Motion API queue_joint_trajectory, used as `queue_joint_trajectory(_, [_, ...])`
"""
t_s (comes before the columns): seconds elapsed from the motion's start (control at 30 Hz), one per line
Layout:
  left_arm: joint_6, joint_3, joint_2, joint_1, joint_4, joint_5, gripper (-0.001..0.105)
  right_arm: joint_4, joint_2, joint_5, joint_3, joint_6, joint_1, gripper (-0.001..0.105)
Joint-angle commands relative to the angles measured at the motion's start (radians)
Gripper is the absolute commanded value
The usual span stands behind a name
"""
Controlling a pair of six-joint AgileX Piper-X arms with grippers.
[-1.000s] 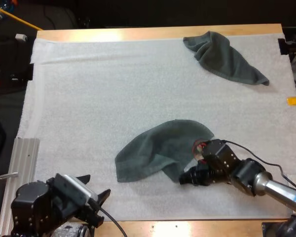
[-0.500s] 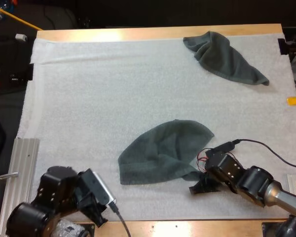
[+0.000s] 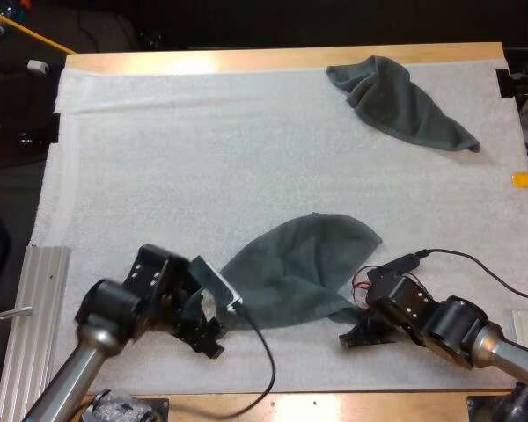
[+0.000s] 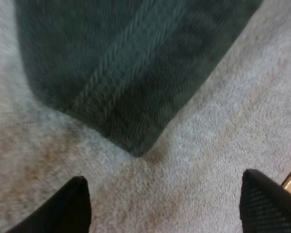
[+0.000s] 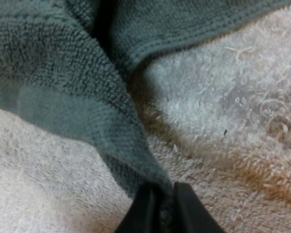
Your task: Pick towel from pile, fold and stack
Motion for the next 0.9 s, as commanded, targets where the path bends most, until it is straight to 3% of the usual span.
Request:
queue_joint_trajectory(0.0, [-0.019, 0.0, 0.04, -0.004, -0.011, 0.003, 0.061, 0.012, -0.007, 0.007, -0.007, -0.005, 0.002, 0.0])
queue_joint_trajectory(0.2, [-0.058, 0.0, 0.212, -0.004, -0.066, 0.003, 0.061, 0.011, -0.007, 0.007, -0.007, 0.014, 0.002, 0.0])
queue_joint_trajectory(0.53, [-0.105, 0.0, 0.335, -0.004, -0.156, 0.002, 0.061, 0.011, -0.007, 0.007, -0.007, 0.018, 0.002, 0.0])
queue_joint_trajectory(0.7, [-0.117, 0.0, 0.386, -0.004, -0.169, 0.002, 0.047, 0.011, -0.007, 0.007, -0.007, 0.035, 0.002, 0.0])
queue_joint_trajectory(0.87, [-0.134, 0.0, 0.425, -0.004, -0.191, 0.002, 0.046, 0.011, -0.007, 0.007, -0.007, 0.063, 0.002, 0.0])
